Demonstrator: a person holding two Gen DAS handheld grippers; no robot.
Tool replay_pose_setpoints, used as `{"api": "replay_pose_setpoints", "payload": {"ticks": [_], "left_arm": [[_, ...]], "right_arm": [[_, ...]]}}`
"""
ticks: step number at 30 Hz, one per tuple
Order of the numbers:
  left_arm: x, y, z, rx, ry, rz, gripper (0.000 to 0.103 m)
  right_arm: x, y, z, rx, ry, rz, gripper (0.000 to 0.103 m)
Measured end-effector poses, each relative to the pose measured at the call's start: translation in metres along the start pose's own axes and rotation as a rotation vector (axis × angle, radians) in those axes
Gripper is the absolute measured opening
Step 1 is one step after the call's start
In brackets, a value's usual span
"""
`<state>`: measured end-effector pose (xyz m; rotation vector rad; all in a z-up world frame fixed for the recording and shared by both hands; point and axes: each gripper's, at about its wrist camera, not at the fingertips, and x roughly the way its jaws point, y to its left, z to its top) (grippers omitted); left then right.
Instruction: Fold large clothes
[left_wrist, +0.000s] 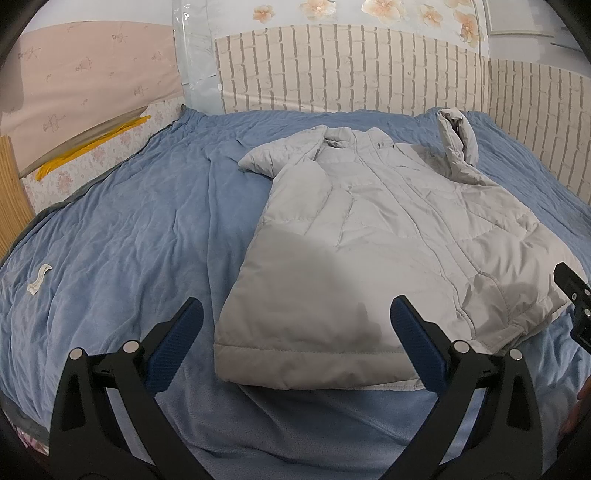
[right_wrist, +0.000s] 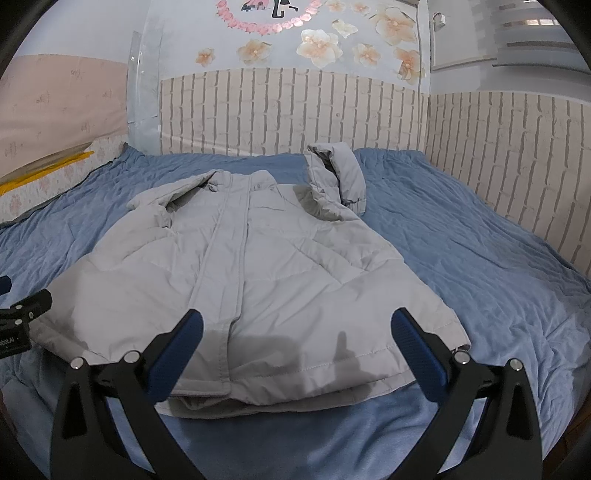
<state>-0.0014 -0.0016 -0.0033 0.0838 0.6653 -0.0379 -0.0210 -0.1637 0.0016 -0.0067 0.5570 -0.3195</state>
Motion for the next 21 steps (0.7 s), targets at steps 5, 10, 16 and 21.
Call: {"api": "replay_pose_setpoints", "payload": {"ticks": [5, 10, 16, 21], "left_arm": [[0.0004, -0.0004, 0.0007, 0.001, 0.001, 0.001, 0.100], [0.0004, -0.0004, 0.0005, 0.001, 0.001, 0.001, 0.100], [0.0001, -0.0004, 0.0003, 0.001, 0.001, 0.001, 0.100], [0.0001, -0.0007, 0.0000, 0.001, 0.002, 0.001, 0.100]], "right_arm": [[-0.0003, 0.0003, 0.0004, 0.001, 0.001, 0.000, 0.101], [-0.0001, 0.0005, 0.0003, 0.000, 0.002, -0.001, 0.101], [0.0020, 0.0001, -0.0007, -0.001, 0.005, -0.002, 0.101], [0.0025, -0.0010, -0.0015, -0.002, 0.006, -0.002, 0.101]]}}
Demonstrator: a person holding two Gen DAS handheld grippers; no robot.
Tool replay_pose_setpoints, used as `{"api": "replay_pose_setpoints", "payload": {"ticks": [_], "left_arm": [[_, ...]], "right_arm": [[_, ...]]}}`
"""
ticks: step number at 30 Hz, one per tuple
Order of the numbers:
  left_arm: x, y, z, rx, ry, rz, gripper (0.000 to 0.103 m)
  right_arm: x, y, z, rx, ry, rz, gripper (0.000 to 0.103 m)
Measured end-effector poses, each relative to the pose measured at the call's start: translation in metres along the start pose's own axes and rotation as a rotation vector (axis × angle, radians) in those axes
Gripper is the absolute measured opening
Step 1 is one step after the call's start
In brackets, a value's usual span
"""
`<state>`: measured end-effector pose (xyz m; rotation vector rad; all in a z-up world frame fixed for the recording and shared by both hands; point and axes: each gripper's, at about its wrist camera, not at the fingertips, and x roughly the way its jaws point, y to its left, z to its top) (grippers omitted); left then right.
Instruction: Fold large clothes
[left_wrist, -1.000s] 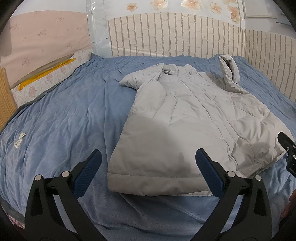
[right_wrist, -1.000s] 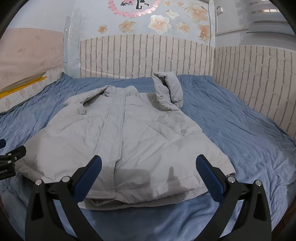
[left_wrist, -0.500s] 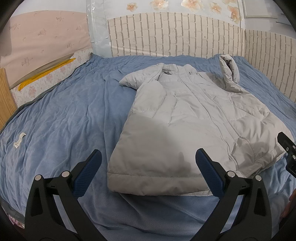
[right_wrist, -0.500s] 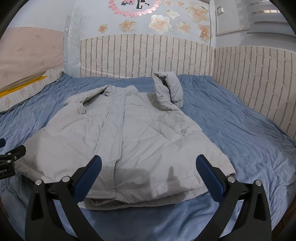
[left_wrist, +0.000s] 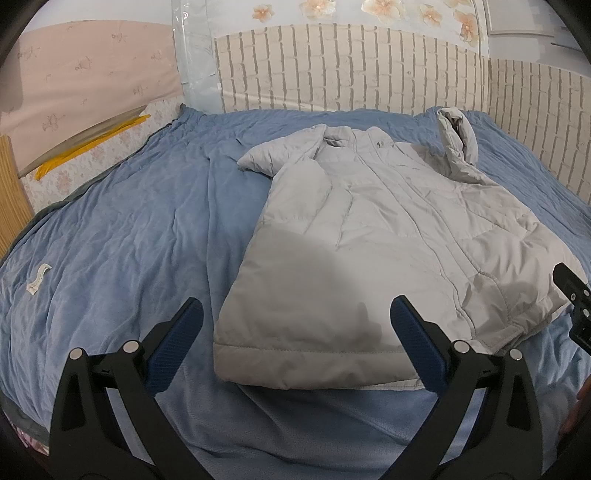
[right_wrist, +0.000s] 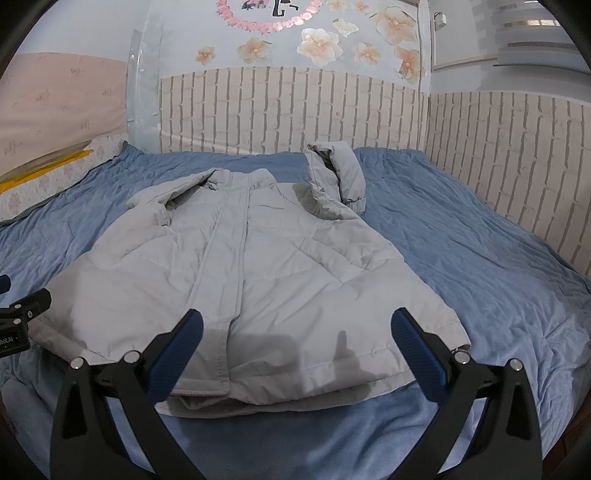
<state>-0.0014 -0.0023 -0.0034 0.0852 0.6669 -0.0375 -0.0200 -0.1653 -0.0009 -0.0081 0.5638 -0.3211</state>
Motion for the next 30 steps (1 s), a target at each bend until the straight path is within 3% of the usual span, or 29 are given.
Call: {"api": "replay_pose_setpoints", "payload": {"ticks": [30], "left_arm": [[-0.0008, -0.0003, -0.0038, 0.002, 0.008, 0.000, 0.100]], "right_arm": [[0.0004, 0.0008, 0.0007, -0.002, 0.000, -0.002, 0.101]]}}
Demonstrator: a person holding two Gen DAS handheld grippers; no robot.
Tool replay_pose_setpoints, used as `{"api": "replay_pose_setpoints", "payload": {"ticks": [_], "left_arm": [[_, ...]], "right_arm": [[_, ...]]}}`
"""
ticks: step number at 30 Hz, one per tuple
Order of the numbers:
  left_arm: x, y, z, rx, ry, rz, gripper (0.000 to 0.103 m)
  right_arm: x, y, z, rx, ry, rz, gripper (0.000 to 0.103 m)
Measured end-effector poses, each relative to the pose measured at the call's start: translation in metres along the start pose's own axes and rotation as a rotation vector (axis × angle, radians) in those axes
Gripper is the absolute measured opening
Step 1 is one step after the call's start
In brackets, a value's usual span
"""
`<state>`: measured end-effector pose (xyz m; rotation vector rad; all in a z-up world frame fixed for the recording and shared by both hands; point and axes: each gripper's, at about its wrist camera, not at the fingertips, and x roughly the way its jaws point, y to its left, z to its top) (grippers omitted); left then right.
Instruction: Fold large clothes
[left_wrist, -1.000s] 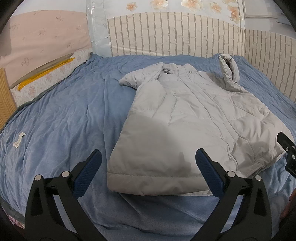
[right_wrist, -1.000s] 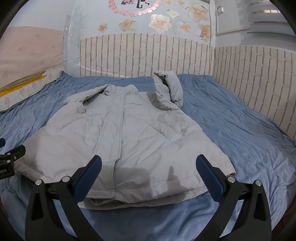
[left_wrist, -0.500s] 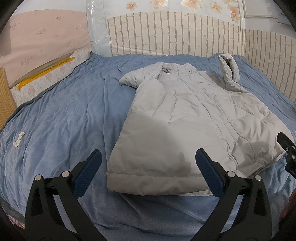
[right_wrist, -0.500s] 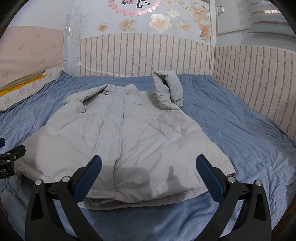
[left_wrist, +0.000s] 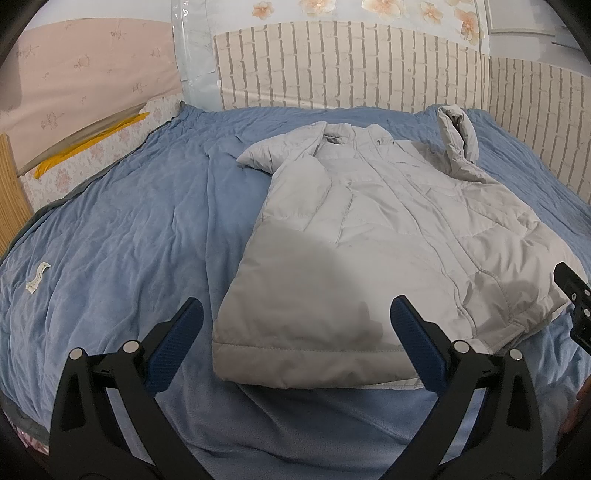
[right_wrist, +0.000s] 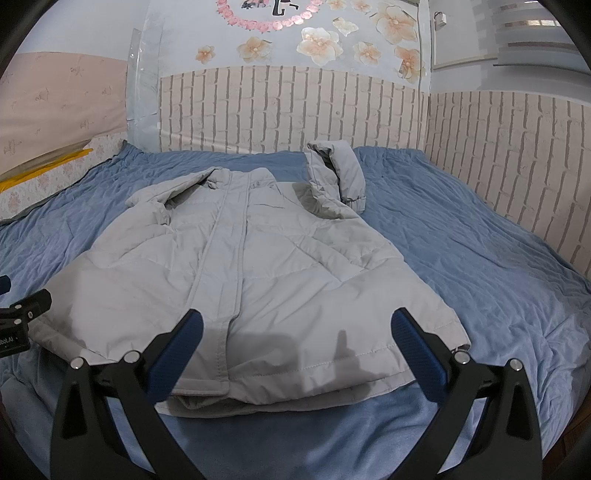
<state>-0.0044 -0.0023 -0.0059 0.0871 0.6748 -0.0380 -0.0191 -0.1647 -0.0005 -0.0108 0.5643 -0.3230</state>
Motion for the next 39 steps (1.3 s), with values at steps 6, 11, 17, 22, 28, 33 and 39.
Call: {"api": "replay_pose_setpoints", "payload": {"ticks": [6, 11, 17, 22, 28, 33, 39], "left_arm": [[0.0018, -0.0001, 0.0012, 0.001, 0.002, 0.000, 0.100], [0.0027, -0.0003, 0.0008, -0.001, 0.006, 0.000, 0.100], [0.0026, -0.0005, 0.0005, -0.001, 0.008, 0.000, 0.100], [0.0027, -0.0004, 0.0008, -0.001, 0.007, 0.000, 0.100], [0.0035, -0.0006, 0.0011, -0.001, 0.010, 0.001, 0.100], [0.0039, -0.0002, 0.0008, 0.000, 0.015, 0.000, 0.100], [0.0047, 0.0009, 0.0008, -0.002, 0.022, -0.002, 0.100]], "right_arm": [[0.0000, 0.0002, 0.0003, 0.001, 0.002, 0.000, 0.101], [-0.0001, 0.0003, 0.0004, 0.000, 0.001, 0.000, 0.101], [-0.0003, 0.0005, 0.0007, 0.000, 0.002, 0.000, 0.101], [0.0001, 0.0006, 0.0005, -0.001, 0.001, 0.000, 0.101], [0.0000, 0.0003, 0.0005, 0.002, 0.003, 0.000, 0.101], [0.0005, -0.0004, -0.0004, 0.000, 0.002, 0.000, 0.101], [0.0004, -0.0002, 0.0001, 0.000, 0.004, 0.000, 0.101]]}}
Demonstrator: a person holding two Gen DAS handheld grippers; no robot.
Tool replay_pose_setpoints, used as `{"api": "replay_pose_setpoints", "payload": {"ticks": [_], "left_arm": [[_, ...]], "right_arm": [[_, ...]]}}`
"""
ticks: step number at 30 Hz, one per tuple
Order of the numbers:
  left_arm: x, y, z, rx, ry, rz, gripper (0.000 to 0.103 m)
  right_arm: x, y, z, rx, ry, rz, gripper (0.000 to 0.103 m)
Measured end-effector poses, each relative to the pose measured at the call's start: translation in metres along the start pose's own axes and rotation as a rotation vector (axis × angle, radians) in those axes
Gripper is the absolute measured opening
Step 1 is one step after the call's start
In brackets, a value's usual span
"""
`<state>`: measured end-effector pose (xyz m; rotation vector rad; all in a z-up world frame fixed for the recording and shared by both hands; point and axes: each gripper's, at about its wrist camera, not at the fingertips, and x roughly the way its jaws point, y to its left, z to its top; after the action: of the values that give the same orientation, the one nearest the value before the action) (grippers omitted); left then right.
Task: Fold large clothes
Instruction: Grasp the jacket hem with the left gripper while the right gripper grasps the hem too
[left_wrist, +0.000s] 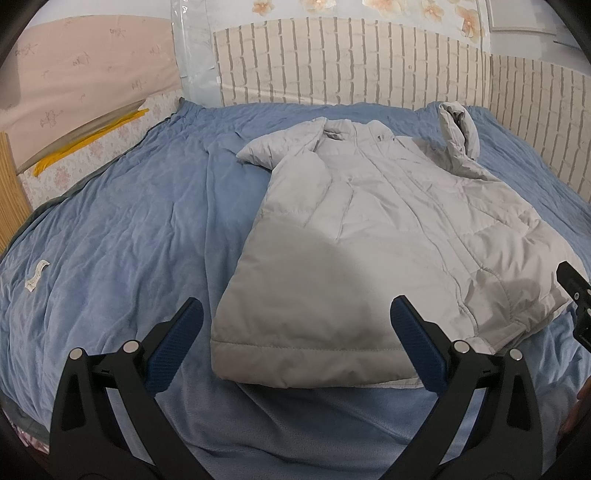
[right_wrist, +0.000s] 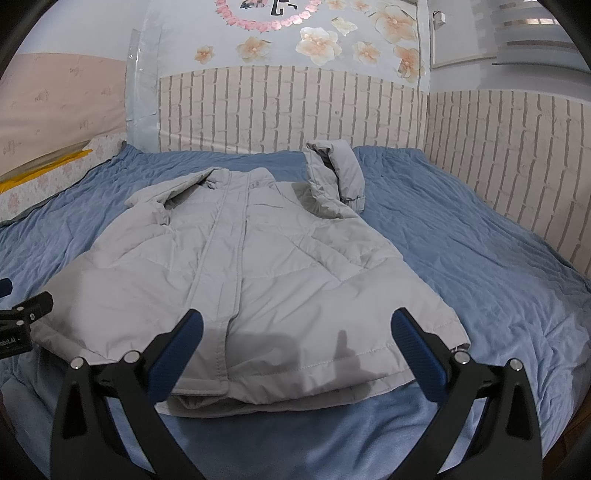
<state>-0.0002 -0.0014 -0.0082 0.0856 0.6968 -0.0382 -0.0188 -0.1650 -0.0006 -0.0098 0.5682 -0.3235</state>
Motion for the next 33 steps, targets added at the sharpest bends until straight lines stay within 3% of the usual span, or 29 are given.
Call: {"api": "replay_pose_setpoints", "payload": {"ticks": [7, 12, 14, 18, 22, 27, 32, 33], "left_arm": [[0.002, 0.001, 0.002, -0.005, 0.008, -0.003, 0.100], [0.013, 0.016, 0.007, -0.065, 0.075, -0.032, 0.100], [0.021, 0.020, 0.012, -0.070, 0.105, -0.039, 0.100], [0.038, 0.020, 0.023, 0.017, 0.127, 0.022, 0.100], [0.065, 0.021, 0.025, 0.046, 0.216, -0.020, 0.100], [0.091, 0.027, 0.018, -0.042, 0.304, -0.088, 0.100], [0.095, 0.025, 0.012, -0.038, 0.313, -0.157, 0.073], [0.095, 0.023, 0.012, -0.024, 0.316, -0.164, 0.063]], "right_arm": [[0.005, -0.006, -0.002, 0.019, 0.009, 0.007, 0.101], [0.007, -0.025, 0.004, 0.088, 0.016, 0.020, 0.101], [0.012, -0.031, 0.014, 0.044, 0.016, -0.023, 0.102], [0.036, -0.046, 0.030, -0.079, 0.086, -0.190, 0.101], [0.041, -0.084, 0.034, -0.037, 0.103, -0.198, 0.101], [0.052, -0.119, 0.028, 0.001, 0.175, -0.195, 0.101], [0.079, -0.154, 0.011, 0.126, 0.309, -0.099, 0.101], [0.085, -0.158, 0.007, 0.143, 0.335, -0.092, 0.101]]}}
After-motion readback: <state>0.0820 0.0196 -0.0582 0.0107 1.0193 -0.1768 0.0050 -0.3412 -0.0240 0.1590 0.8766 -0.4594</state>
